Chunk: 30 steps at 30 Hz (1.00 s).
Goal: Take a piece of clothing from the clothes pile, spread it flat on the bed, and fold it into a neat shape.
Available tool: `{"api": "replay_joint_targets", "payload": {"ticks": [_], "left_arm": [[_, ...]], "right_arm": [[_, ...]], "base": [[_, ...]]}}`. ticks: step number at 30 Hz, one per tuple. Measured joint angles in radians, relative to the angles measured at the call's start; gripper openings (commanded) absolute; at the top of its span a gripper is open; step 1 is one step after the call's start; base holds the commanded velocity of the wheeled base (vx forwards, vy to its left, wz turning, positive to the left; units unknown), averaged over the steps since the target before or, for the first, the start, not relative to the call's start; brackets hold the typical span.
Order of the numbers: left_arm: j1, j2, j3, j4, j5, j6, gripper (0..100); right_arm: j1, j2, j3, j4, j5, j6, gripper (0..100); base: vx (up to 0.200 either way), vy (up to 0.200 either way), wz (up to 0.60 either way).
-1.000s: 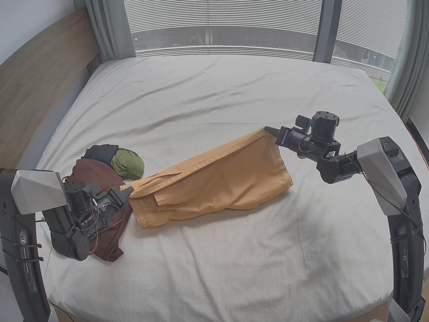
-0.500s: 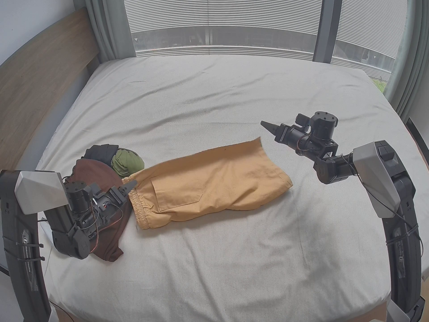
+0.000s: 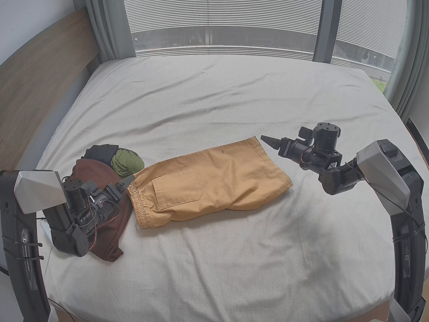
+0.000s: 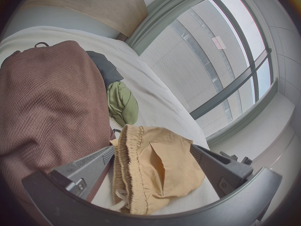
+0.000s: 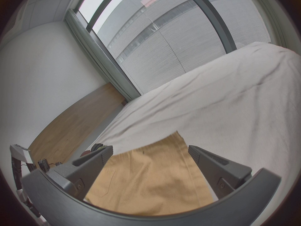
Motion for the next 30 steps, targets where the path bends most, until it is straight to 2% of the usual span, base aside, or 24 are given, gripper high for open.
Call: {"api": "replay_joint_targets", "payload": {"ticks": [10, 14, 23, 30], "left_arm": [[-0.043, -0.065, 0.082, -0.001, -0.044, -0.001, 100], [-0.069, -0.085, 0.111, -0.001, -0.051, 0.002, 100], [-0.120, -0.103, 0.150, -0.001, -0.053, 0.014, 100], [-0.147, -0.101, 0.155, -0.001, -0.050, 0.016, 100]], "right_arm": [[0.015, -0.117, 0.388, -0.130, 0.000, 0.010, 100], [0.028, -0.139, 0.485, -0.203, -0.001, 0.064, 100], [0.052, -0.155, 0.589, -0.226, 0.000, 0.165, 100], [0.053, -0.123, 0.602, -0.226, -0.003, 0.176, 100]], "base": [[0.000, 0.000, 0.00], [0.000, 0.000, 0.00], [0.000, 0.000, 0.00], [0.000, 0.000, 0.00]]}}
